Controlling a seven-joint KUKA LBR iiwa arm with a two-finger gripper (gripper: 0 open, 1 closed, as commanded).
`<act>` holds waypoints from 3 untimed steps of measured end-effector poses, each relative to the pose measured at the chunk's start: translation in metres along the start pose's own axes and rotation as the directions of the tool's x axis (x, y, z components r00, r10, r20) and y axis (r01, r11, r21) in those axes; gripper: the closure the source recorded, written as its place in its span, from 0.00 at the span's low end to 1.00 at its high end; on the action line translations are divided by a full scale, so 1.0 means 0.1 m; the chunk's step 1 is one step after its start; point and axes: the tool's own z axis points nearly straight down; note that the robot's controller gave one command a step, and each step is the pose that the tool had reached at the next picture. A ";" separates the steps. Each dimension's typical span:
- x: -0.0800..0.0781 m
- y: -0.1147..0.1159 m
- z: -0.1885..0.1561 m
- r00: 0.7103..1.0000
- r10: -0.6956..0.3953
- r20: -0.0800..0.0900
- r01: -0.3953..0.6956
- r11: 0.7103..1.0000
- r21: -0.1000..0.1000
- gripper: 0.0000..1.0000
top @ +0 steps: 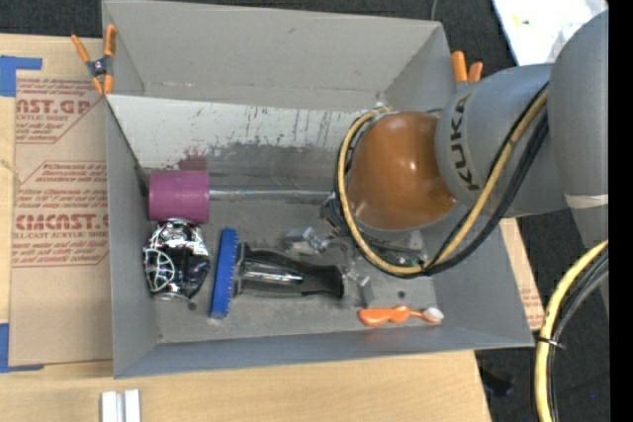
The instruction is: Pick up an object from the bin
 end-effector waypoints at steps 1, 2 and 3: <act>0.11 0.07 0.03 0.995 0.097 0.003 -0.097 0.995 -0.004 1.00; 0.11 0.06 0.02 0.995 0.098 0.005 -0.098 0.995 -0.003 1.00; 0.11 0.06 0.02 0.995 0.098 0.006 -0.098 0.995 -0.002 1.00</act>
Offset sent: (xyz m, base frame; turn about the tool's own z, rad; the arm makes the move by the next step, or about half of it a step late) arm 0.0000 0.0000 0.0000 0.0000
